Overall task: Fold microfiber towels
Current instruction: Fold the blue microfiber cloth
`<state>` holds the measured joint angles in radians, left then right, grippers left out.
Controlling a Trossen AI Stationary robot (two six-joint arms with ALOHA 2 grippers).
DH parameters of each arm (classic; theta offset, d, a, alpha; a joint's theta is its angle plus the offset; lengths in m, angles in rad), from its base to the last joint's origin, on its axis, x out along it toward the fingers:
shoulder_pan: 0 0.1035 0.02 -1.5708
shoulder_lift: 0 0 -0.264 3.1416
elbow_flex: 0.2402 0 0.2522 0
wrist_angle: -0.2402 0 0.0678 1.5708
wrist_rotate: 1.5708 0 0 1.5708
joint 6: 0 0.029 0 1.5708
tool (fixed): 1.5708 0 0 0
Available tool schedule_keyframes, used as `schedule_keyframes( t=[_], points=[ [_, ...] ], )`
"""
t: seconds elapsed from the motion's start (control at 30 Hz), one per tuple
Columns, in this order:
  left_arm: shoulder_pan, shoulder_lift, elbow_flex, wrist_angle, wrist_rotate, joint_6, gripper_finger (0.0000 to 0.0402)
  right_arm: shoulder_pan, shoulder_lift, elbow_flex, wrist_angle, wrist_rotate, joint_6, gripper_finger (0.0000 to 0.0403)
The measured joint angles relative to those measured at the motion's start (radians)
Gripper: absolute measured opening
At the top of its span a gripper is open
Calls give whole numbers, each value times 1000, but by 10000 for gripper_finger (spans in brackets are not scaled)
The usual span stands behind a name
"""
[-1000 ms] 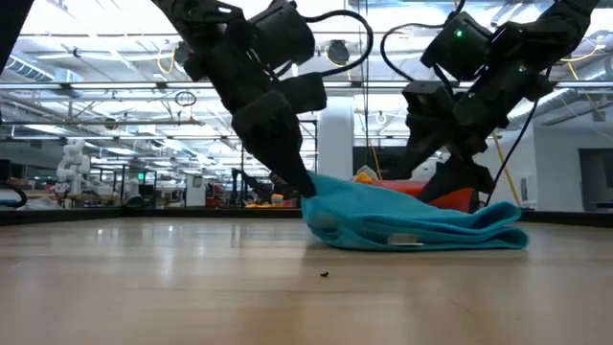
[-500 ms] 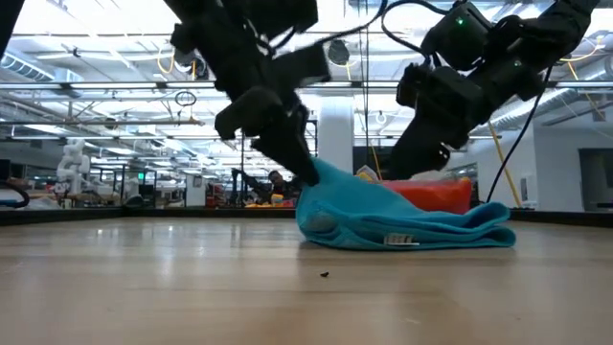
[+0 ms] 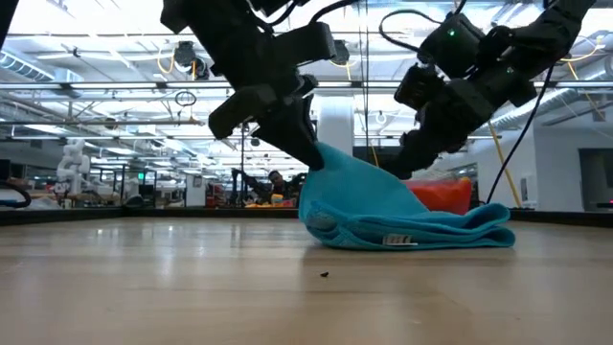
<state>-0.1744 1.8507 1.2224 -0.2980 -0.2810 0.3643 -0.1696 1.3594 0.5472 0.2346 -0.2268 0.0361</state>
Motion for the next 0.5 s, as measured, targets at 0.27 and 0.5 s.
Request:
schedule_keyframes(
  t=[0.27,0.5],
  points=[
    [-32,0,0,1,-32,60,5,-20,97,0,47,-64,-54,256],
    [-40,0,0,-2,-35,61,7,-34,130,0,125,-146,-54,224]
  ],
)
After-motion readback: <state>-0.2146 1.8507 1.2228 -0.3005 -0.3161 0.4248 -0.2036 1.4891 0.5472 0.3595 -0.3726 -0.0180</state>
